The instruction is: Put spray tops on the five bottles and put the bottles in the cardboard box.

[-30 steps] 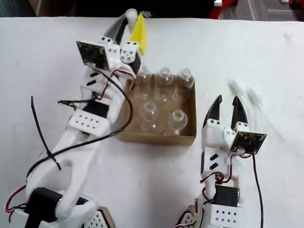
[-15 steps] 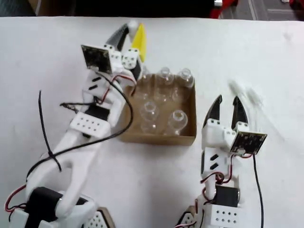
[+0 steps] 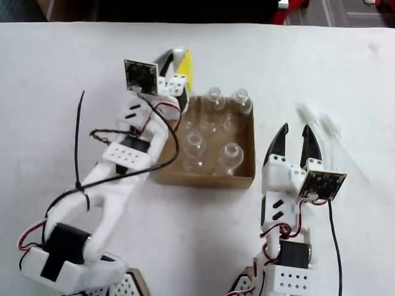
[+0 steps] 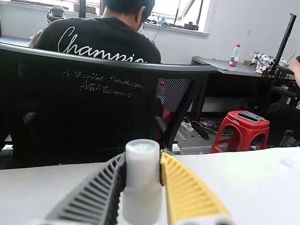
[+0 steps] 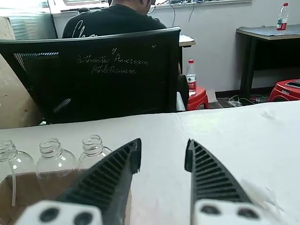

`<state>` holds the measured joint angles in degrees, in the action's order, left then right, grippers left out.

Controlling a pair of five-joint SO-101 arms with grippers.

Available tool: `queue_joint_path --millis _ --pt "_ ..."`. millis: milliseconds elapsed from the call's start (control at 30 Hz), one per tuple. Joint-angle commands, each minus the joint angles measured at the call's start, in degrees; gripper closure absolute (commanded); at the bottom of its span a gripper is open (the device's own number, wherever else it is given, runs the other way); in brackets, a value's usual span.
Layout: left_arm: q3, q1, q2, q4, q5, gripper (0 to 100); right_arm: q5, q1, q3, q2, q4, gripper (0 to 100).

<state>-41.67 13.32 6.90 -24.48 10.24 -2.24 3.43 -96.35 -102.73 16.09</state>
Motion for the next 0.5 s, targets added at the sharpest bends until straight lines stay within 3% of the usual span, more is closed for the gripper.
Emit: queue_joint_path --millis 0,467 --pt "1.6 0.4 -0.1 -1.4 -0.2 98 0.5 0.0 -0.4 0.0 0.1 86.5" --pt "-1.1 1.8 -1.5 -1.0 -0.3 98 0.5 0.0 -0.4 0.0 0.1 86.5"
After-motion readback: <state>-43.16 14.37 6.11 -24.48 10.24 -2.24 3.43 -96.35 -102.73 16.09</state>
